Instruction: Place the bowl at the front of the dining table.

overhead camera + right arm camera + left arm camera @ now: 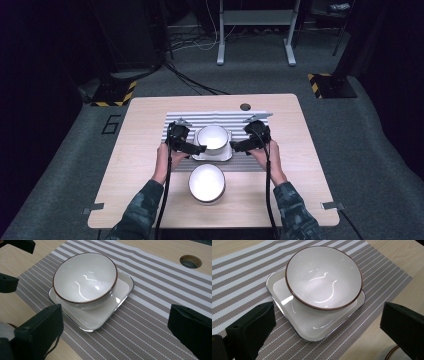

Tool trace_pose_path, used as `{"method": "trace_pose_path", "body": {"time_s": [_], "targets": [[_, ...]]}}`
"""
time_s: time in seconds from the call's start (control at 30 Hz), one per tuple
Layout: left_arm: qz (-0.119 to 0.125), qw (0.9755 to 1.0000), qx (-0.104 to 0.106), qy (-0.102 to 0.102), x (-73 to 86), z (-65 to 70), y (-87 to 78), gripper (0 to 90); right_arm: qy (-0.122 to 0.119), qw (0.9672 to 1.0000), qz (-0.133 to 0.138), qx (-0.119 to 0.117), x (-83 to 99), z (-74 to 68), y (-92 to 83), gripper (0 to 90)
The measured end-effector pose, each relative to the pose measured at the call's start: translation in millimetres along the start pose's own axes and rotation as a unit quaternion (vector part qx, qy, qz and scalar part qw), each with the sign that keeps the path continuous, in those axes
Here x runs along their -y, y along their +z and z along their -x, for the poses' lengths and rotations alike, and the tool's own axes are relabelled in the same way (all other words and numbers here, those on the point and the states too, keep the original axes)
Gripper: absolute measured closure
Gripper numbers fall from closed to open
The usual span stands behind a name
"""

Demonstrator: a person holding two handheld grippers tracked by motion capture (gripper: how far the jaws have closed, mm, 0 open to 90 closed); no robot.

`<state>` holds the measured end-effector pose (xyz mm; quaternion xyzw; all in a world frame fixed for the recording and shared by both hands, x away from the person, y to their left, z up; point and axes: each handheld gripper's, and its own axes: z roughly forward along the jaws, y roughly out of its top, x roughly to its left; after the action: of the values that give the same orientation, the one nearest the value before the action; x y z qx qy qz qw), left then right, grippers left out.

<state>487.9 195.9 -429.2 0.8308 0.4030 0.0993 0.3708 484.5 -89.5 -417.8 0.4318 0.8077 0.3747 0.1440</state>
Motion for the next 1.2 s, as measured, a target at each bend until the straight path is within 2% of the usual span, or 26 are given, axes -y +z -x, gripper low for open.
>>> {"method": "trace_pose_path", "body": {"time_s": [0.27, 0.4, 0.5, 0.73, 0.97, 1.2], "targets": [[0.009, 0.9999, -0.01, -0.008, 17.4, -8.2, -14.2, 0.0, -0.013, 0.9998, -0.001, 0.017, 18.4, 4.9, -13.0, 0.0], [0.008, 0.9998, -0.016, -0.011, 24.8, -10.8, -20.7, 0.0, -0.013, 0.9996, 0.006, 0.026, 27.4, 7.1, -22.5, 0.0], [0.015, 0.9995, -0.025, -0.011, 31.9, -13.1, -28.0, 0.0, -0.025, 0.9988, 0.019, 0.037, 33.6, 8.3, -31.1, 0.0], [0.019, 0.9993, -0.031, -0.011, 42.4, -13.8, -36.4, 0.0, -0.032, 0.9979, 0.03, 0.048, 45.7, 12.7, -46.7, 0.0], [0.026, 0.999, -0.035, -0.01, 54.2, -12.8, -43.7, 0.0, -0.021, 0.9976, 0.033, 0.058, 59.7, 21.3, -59.9, 0.0], [0.019, 0.9989, -0.04, -0.016, 71.1, -16.5, -47.7, 0.0, -0.018, 0.9972, 0.028, 0.067, 73.8, 27.3, -67.6, 0.0]]}}
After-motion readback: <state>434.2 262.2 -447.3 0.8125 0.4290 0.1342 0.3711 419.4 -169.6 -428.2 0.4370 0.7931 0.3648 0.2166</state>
